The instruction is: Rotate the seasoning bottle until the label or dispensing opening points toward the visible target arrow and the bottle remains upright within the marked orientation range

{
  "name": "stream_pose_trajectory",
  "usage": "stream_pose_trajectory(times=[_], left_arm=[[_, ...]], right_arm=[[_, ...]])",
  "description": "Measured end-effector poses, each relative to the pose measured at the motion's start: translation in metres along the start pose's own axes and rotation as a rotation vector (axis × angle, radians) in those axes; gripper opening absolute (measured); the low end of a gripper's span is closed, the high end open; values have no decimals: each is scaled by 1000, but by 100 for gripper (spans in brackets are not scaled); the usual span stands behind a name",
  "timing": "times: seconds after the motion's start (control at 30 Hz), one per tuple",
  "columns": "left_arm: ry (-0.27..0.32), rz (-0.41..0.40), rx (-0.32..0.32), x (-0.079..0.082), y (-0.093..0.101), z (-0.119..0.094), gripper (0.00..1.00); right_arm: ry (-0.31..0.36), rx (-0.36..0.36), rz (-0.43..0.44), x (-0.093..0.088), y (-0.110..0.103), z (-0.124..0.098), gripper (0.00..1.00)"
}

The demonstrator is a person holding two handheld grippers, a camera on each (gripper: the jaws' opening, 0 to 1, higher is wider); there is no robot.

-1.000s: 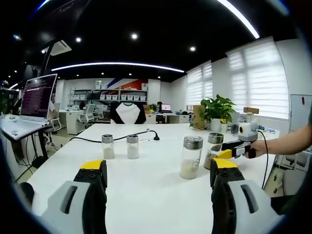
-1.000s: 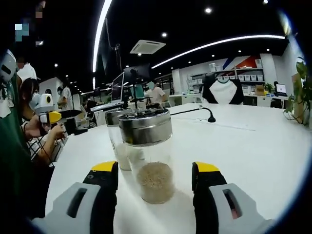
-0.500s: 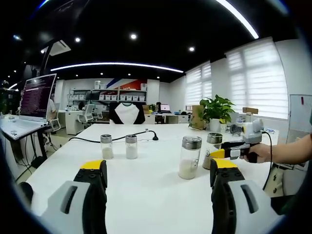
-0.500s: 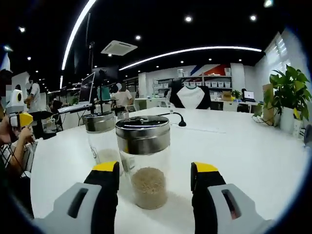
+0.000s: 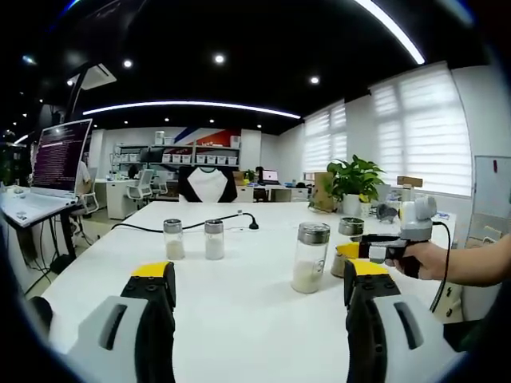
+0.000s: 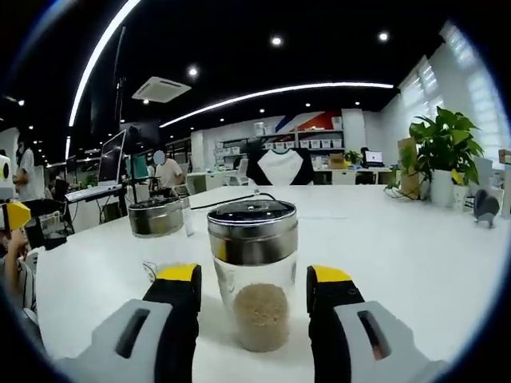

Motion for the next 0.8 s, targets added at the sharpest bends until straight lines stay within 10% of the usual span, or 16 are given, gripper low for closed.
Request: stream_pose_trajectory(times=[0.8], left_arm=[[-1, 9, -4, -1, 2, 0, 92]], right_arm=[[-39, -92, 10, -7, 5, 7, 39]])
Point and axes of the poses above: the point that each gripper's makers call its tool centre point, and the gripper's own axes: z roughly forward along the fingers, y roughly to its right, x roughly out of its top, the point moved 2 cm from there along -z, roughly backward along the fingers, and after that the axes turned 10 degrees about -x, right-handed, at the moved point
